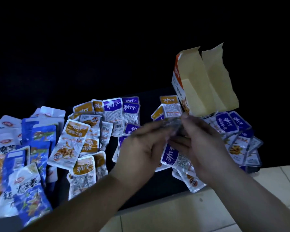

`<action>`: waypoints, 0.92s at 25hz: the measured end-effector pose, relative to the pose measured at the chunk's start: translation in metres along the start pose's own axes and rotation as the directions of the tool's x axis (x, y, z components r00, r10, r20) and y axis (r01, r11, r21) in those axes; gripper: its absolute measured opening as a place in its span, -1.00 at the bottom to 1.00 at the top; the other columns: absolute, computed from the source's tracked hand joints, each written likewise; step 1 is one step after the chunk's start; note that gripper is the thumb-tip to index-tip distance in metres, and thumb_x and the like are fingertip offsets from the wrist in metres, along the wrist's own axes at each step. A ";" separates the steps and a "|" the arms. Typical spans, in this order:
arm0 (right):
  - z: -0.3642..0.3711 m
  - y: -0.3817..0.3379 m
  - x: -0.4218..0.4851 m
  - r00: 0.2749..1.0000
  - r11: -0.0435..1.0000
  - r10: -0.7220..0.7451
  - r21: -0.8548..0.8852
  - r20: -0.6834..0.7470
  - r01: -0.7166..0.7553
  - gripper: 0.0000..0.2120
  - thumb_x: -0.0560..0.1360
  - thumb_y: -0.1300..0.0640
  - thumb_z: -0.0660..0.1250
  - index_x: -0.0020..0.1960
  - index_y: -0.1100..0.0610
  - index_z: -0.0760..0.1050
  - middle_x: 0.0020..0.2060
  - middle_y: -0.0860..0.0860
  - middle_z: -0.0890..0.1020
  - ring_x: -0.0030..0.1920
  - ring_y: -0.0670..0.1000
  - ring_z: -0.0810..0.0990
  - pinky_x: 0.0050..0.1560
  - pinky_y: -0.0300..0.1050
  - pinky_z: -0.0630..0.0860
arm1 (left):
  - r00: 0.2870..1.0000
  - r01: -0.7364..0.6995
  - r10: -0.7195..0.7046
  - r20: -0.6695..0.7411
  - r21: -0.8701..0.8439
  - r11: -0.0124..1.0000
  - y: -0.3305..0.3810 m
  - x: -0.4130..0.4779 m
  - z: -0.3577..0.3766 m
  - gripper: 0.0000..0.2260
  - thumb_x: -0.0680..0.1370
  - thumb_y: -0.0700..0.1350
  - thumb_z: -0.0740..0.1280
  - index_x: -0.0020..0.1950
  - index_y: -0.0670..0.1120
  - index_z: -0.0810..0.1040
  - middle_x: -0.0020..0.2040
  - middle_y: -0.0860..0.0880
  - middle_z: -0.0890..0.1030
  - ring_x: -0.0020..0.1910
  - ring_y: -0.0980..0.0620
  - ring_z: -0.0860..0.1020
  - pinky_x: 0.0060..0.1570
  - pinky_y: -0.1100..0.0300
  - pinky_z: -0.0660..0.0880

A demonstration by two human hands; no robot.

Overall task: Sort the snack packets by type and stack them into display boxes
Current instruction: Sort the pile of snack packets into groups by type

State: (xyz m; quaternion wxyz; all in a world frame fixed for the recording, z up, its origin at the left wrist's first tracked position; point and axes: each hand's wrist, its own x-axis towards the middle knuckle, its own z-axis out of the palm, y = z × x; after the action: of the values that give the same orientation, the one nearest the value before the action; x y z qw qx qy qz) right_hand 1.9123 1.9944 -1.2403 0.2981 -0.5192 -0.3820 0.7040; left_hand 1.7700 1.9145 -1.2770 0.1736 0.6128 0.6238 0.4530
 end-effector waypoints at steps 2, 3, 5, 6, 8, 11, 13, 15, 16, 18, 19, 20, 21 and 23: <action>0.001 0.001 0.004 0.993 0.992 -0.075 -0.110 -0.096 0.065 -0.87 0.55 0.13 0.47 0.09 0.01 0.64 -0.08 -0.06 0.76 -0.09 -0.05 0.75 -0.10 0.01 0.69 | 0.994 -0.041 0.047 0.103 -0.066 0.997 0.006 -0.019 0.006 -0.59 0.57 -0.39 0.32 0.32 -0.05 0.67 0.44 0.03 0.54 0.30 0.15 0.59 0.20 0.20 0.58; -0.003 0.003 0.005 0.976 0.965 -0.154 -0.238 -0.157 0.114 -0.85 0.54 0.19 0.47 0.04 -0.03 0.63 -0.14 -0.14 0.74 -0.17 -0.15 0.72 -0.18 -0.06 0.66 | 0.993 -0.045 0.048 0.109 -0.027 0.999 0.001 -0.023 0.007 -0.55 0.53 -0.39 0.33 0.35 -0.04 0.64 0.46 0.02 0.52 0.28 0.15 0.60 0.18 0.24 0.58; -0.015 0.006 0.002 0.948 0.876 -0.259 -0.458 -0.183 0.151 -0.73 0.53 0.25 0.46 -0.01 -0.14 0.57 -0.19 -0.23 0.69 -0.22 -0.24 0.66 -0.25 -0.20 0.57 | 0.993 0.045 -0.068 0.101 0.208 0.977 -0.011 -0.019 0.009 -0.46 0.54 -0.14 0.40 0.53 -0.03 0.45 0.53 -0.03 0.45 0.44 0.02 0.47 0.35 0.12 0.50; -0.021 0.007 0.000 0.954 0.843 -0.259 -0.517 -0.150 0.147 -0.66 0.52 0.26 0.45 0.02 -0.19 0.54 -0.19 -0.23 0.67 -0.20 -0.23 0.65 -0.29 -0.28 0.53 | 0.963 0.141 -0.214 0.166 0.368 0.919 -0.013 -0.013 0.010 -0.29 0.53 0.12 0.42 0.63 -0.01 0.26 0.60 -0.06 0.33 0.60 -0.07 0.25 0.52 -0.02 0.34; -0.030 0.012 -0.003 0.979 0.817 -0.185 -0.568 -0.091 0.102 -0.50 0.53 0.26 0.43 0.25 -0.26 0.45 -0.14 -0.21 0.64 -0.16 -0.21 0.64 -0.41 -0.44 0.45 | 0.826 0.199 -0.458 0.329 0.591 0.782 -0.016 -0.002 0.014 0.07 0.41 0.49 0.33 0.69 0.02 -0.11 0.68 -0.09 0.08 0.67 -0.11 -0.15 0.64 -0.08 -0.07; -0.037 0.016 -0.006 0.993 0.836 -0.109 -0.544 -0.053 0.063 -0.26 0.59 0.28 0.35 0.56 -0.29 0.14 -0.03 -0.29 0.55 -0.30 -0.29 0.59 -0.49 -0.46 0.40 | 0.805 0.146 -0.464 0.368 0.636 0.758 -0.020 0.001 0.026 0.14 0.33 0.51 0.36 0.69 0.01 -0.08 0.60 -0.12 0.21 0.65 -0.20 -0.03 0.63 -0.15 -0.09; -0.044 0.018 -0.006 0.988 0.817 -0.151 -0.565 -0.020 0.114 -0.22 0.59 0.30 0.34 0.57 -0.30 0.11 -0.02 -0.34 0.52 -0.29 -0.43 0.56 -0.45 -0.50 0.41 | 0.896 0.118 -0.348 0.276 0.608 0.785 -0.024 0.001 0.028 0.08 0.27 0.46 0.40 0.65 -0.03 0.18 0.37 -0.12 0.44 0.48 -0.25 0.32 0.55 -0.26 0.14; -0.054 0.022 -0.003 0.974 0.784 -0.226 -0.593 0.002 0.183 -0.29 0.59 0.29 0.37 0.55 -0.26 0.22 0.12 -0.32 0.54 -0.10 -0.53 0.52 -0.30 -0.56 0.44 | 0.955 0.100 -0.237 0.180 0.557 0.825 -0.028 0.002 0.029 -0.02 0.20 0.32 0.52 0.53 -0.07 0.40 0.17 -0.09 0.51 0.22 -0.19 0.46 0.40 -0.27 0.34; -0.059 0.025 -0.001 0.969 0.781 -0.249 -0.592 -0.005 0.197 -0.35 0.59 0.28 0.37 0.51 -0.26 0.29 0.19 -0.27 0.56 0.00 -0.50 0.53 -0.22 -0.55 0.46 | 0.964 0.101 -0.212 0.158 0.521 0.848 -0.028 0.004 0.028 -0.10 0.18 0.24 0.58 0.46 -0.07 0.48 0.12 -0.07 0.52 0.14 -0.15 0.47 0.30 -0.21 0.43; -0.065 0.032 -0.002 0.963 0.806 -0.267 -0.556 -0.038 0.201 -0.40 0.60 0.24 0.37 0.46 -0.29 0.32 0.30 -0.18 0.57 0.17 -0.31 0.58 -0.09 -0.47 0.52 | 0.959 0.162 -0.234 0.158 0.369 0.915 -0.020 0.013 0.023 -0.31 0.25 0.07 0.64 0.34 -0.02 0.57 0.09 0.01 0.54 0.07 -0.02 0.53 0.11 0.03 0.53; -0.067 0.035 -0.003 0.960 0.829 -0.273 -0.522 -0.063 0.201 -0.39 0.60 0.24 0.37 0.48 -0.29 0.32 0.30 -0.21 0.56 0.18 -0.28 0.59 -0.10 -0.45 0.53 | 0.938 0.239 -0.288 0.190 0.247 0.939 -0.014 0.017 0.021 -0.42 0.32 -0.03 0.65 0.31 0.02 0.58 0.11 0.06 0.54 0.06 0.08 0.56 0.04 0.14 0.57; -0.067 0.036 -0.004 0.955 0.845 -0.285 -0.491 -0.080 0.211 -0.39 0.60 0.24 0.37 0.49 -0.26 0.32 0.24 -0.32 0.56 0.13 -0.34 0.59 -0.13 -0.49 0.52 | 0.908 0.338 -0.352 0.228 0.099 0.936 -0.008 0.020 0.020 -0.50 0.38 -0.13 0.63 0.27 0.04 0.58 0.12 0.09 0.56 0.05 0.17 0.59 0.01 0.21 0.60; -0.066 0.036 -0.005 0.948 0.852 -0.304 -0.472 -0.092 0.227 -0.40 0.60 0.25 0.37 0.50 -0.22 0.33 0.14 -0.42 0.56 0.05 -0.42 0.57 -0.15 -0.53 0.50 | 0.872 0.442 -0.417 0.257 -0.043 0.896 -0.002 0.022 0.018 -0.57 0.42 -0.21 0.60 0.23 0.05 0.59 0.11 0.10 0.60 0.03 0.21 0.62 -0.02 0.23 0.62; -0.061 0.033 -0.006 0.933 0.846 -0.346 -0.463 -0.102 0.263 -0.41 0.60 0.25 0.38 0.49 -0.20 0.33 0.05 -0.51 0.54 0.01 -0.47 0.56 -0.12 -0.52 0.52 | 0.819 0.572 -0.514 0.257 -0.280 0.771 0.009 0.025 0.014 -0.65 0.50 -0.32 0.51 0.18 0.03 0.62 0.06 0.08 0.70 -0.01 0.16 0.68 -0.08 0.24 0.64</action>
State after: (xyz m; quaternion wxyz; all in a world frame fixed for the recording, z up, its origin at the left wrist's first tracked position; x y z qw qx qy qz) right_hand 1.9715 1.9864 -1.2753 0.3142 -0.5677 -0.5807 0.4917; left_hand 1.7816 1.9408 -1.2689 0.4530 0.4010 0.6685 0.4326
